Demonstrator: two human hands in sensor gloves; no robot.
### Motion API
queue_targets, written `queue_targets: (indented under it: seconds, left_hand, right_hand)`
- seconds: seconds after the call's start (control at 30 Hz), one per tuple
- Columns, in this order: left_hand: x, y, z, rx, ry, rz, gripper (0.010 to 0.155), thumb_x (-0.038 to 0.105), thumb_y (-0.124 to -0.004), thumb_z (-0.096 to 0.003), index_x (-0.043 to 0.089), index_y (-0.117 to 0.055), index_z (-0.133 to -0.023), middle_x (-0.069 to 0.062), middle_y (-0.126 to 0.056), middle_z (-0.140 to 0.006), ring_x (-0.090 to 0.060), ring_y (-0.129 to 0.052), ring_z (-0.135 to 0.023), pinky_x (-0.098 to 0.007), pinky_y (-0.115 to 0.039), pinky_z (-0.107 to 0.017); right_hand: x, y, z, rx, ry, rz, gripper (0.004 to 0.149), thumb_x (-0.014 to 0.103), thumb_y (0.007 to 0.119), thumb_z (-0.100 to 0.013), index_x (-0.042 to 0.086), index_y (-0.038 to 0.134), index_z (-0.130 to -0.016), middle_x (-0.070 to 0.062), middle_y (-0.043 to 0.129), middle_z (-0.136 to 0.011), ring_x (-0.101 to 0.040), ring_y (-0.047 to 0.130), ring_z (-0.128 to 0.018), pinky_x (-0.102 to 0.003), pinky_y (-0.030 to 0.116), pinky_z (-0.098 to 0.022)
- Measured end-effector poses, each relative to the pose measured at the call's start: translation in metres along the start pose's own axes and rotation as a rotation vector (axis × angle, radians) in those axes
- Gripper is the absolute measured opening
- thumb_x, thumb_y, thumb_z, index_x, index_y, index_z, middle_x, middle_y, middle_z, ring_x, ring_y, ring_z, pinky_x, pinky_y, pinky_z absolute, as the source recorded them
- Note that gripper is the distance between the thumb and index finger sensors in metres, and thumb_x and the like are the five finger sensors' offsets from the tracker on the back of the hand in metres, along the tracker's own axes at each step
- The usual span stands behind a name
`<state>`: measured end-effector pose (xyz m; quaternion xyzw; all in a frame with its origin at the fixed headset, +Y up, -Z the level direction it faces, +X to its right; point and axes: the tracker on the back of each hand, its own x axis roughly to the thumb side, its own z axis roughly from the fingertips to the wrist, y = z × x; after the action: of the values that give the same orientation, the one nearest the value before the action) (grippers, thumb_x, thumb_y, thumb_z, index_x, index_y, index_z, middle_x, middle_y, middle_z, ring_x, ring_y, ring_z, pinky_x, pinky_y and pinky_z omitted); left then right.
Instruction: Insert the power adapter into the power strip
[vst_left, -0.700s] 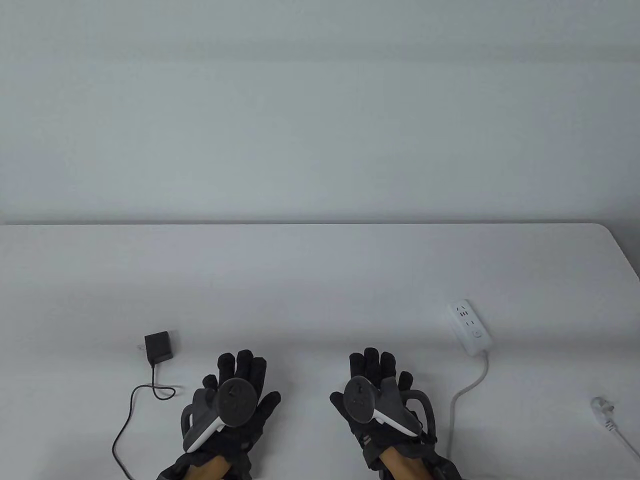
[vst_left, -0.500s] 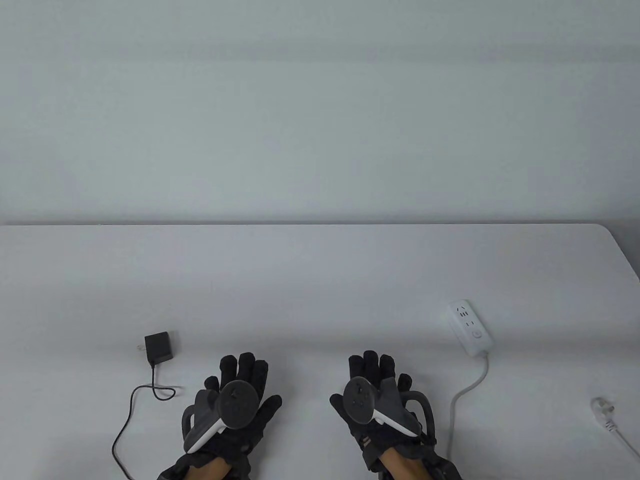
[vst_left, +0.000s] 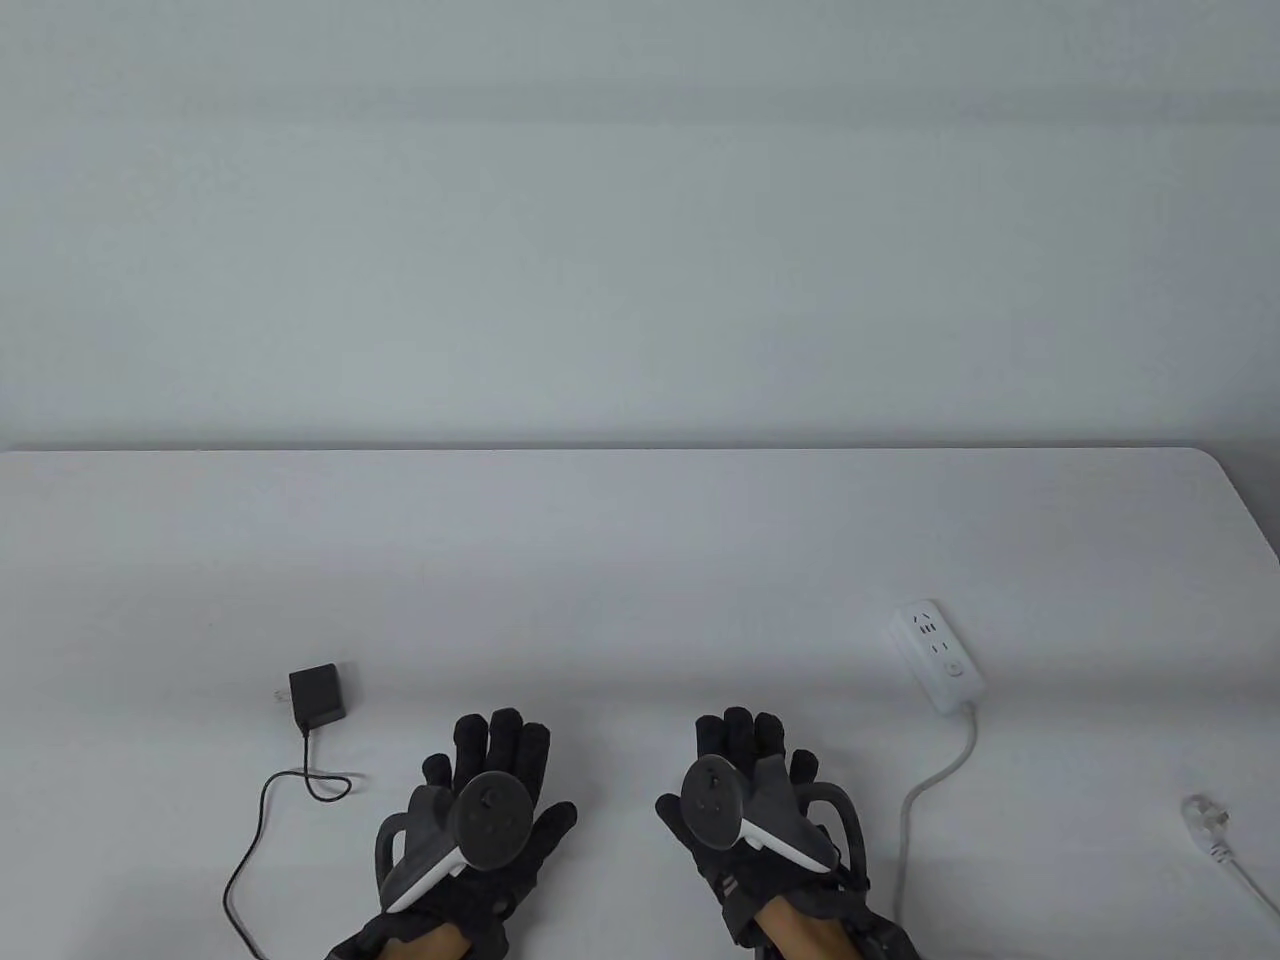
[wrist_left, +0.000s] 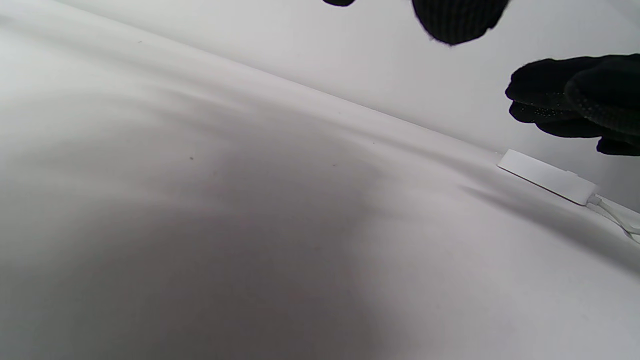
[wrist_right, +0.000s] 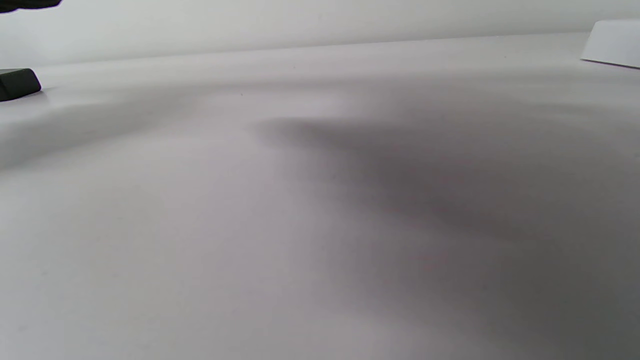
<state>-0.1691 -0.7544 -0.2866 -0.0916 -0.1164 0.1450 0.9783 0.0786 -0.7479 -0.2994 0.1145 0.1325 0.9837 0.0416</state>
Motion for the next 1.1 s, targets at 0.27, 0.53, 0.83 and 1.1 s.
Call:
queue_targets:
  seconds: [0.27,0.53,0.83,1.1]
  left_hand:
    - [0.000,0.000,-0.002,-0.008,0.003,-0.038,0.083,0.059,-0.058,-0.0525,0.020,-0.019,-0.115,-0.015,-0.014,-0.122,-0.044,-0.011,-0.113,-0.059,-0.020,-0.080]
    - [-0.005,0.001,-0.013,-0.029,0.035,-0.093,0.086,0.059,-0.058,-0.0521,0.017,-0.016,-0.114,-0.020,-0.012,-0.120,-0.048,-0.009,-0.112,-0.061,-0.019,-0.080]
    - [-0.030,0.010,-0.032,-0.027,0.135,-0.037,0.086,0.060,-0.058,-0.0519,0.023,-0.013,-0.115,-0.013,-0.005,-0.121,-0.042,0.000,-0.112,-0.061,-0.011,-0.079]
    - [-0.093,0.033,-0.044,0.060,0.338,0.024,0.086,0.061,-0.058,-0.0519,0.026,-0.012,-0.115,-0.010,-0.002,-0.121,-0.039,0.004,-0.112,-0.061,-0.007,-0.078]
  right_hand:
    - [0.002,0.000,0.000,0.014,-0.010,0.001,0.089,0.062,0.043,-0.056,0.001,0.010,-0.111,-0.033,0.014,-0.116,-0.058,0.016,-0.102,-0.074,0.031,-0.066]
    - [0.004,0.001,0.000,0.022,-0.026,0.007,0.090,0.063,0.043,-0.056,0.001,0.009,-0.111,-0.034,0.014,-0.116,-0.059,0.015,-0.102,-0.074,0.030,-0.066]
    - [0.003,0.001,0.001,0.019,-0.021,0.000,0.090,0.063,0.044,-0.056,0.000,0.010,-0.111,-0.034,0.014,-0.116,-0.059,0.015,-0.101,-0.074,0.030,-0.066]
    - [0.004,0.002,0.001,0.026,-0.027,0.009,0.090,0.063,0.044,-0.056,0.000,0.009,-0.111,-0.034,0.014,-0.116,-0.059,0.015,-0.101,-0.074,0.030,-0.065]
